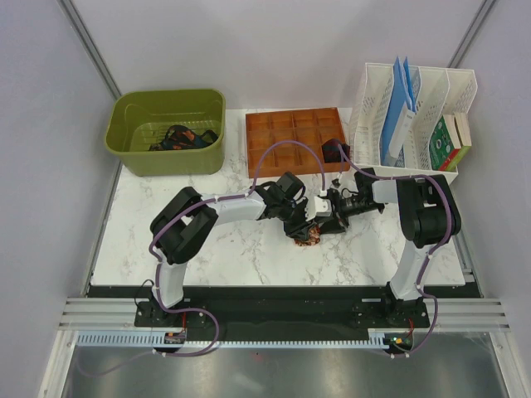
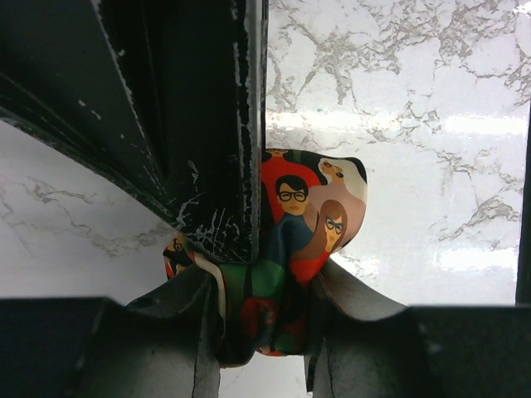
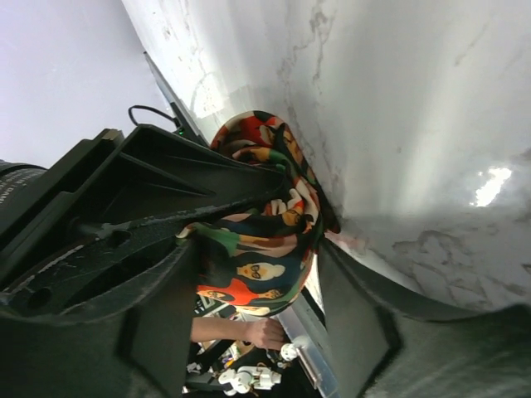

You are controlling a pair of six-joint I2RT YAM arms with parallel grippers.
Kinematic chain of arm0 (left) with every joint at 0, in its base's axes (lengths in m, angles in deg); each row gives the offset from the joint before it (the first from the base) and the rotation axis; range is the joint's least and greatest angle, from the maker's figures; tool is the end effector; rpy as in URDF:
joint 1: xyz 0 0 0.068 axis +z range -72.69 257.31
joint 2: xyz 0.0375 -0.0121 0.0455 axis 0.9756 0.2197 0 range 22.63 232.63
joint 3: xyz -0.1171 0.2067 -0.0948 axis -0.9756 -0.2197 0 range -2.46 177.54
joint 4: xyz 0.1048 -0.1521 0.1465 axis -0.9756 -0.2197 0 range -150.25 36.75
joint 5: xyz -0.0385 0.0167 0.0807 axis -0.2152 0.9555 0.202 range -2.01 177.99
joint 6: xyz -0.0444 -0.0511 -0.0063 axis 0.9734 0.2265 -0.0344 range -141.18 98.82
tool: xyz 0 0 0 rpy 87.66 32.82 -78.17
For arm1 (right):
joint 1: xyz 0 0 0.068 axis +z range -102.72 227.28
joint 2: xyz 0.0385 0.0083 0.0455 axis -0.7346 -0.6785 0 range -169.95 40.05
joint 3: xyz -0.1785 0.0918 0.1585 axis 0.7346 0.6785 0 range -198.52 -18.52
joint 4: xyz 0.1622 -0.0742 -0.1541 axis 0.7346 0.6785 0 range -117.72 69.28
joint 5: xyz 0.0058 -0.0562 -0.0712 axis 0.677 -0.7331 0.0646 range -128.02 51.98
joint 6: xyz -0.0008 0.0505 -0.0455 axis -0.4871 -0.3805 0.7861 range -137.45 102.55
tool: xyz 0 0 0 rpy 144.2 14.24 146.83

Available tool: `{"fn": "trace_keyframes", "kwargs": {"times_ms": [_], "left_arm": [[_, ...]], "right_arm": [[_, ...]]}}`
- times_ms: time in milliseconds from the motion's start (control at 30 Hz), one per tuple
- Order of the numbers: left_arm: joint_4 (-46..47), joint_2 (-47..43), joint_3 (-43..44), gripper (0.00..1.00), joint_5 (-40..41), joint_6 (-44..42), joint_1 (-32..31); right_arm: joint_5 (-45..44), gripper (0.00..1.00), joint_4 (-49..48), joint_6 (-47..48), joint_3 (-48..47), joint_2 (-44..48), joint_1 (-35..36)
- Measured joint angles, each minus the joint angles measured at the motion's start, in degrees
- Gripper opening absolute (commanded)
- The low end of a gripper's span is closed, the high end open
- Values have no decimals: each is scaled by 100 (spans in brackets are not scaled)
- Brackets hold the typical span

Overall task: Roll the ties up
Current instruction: Pick up the tie at the center of the board.

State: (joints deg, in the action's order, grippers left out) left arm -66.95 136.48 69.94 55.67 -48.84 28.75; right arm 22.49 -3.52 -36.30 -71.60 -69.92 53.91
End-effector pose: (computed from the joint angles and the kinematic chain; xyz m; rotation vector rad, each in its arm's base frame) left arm 0.2369 -0.3124 0.1413 1.7322 1.8377 -0.8598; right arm 0.2814 0.0806 0.0962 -0.1610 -2.6278 -1.5415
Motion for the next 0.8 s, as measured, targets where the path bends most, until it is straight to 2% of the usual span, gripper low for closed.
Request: {"fn": "trace_keyframes", "kwargs": {"times_ms": [67,100,167,200,233,333,367,433,467,533,567,633,800], "left_arm": [[11,0,-7,11,0,2,2],[15,0,-13,11,0,2,2],[17,0,-24,11,-2,4,7],[11,-2,-31,11,0,4,9],[7,-2,-37,12,0,7,11],[-11,-20,-57,20,0,37,26],[-15,-24,-61,32,-2,48,33],[-11,-39,-74,41,2,79,33],[-2,-55,-87,53,7,92,33],[22,-98,-133,66,37,133,33],[35,-127,-162,85,46,184,33],[52,-232,-256,98,59,289,28],[-26,-636,-586,100,212,538,181]], "right_arm": [[72,50,-37,-63,0,-4,15],[87,40,-66,-94,-2,-11,28],[114,26,-118,-116,-4,-37,42],[109,9,-140,-160,-9,-61,48],[116,0,-160,-173,-9,-74,50],[116,0,-219,-197,-13,-76,55],[116,0,-243,-199,-13,-74,66],[92,0,-264,-201,-13,-48,81],[63,0,-262,-210,-13,-22,83],[-35,0,-262,-234,-13,48,120],[-120,0,-258,-245,-20,98,151],[-313,0,-247,-249,-28,214,223],[-684,0,-219,-295,-76,444,343]]}}
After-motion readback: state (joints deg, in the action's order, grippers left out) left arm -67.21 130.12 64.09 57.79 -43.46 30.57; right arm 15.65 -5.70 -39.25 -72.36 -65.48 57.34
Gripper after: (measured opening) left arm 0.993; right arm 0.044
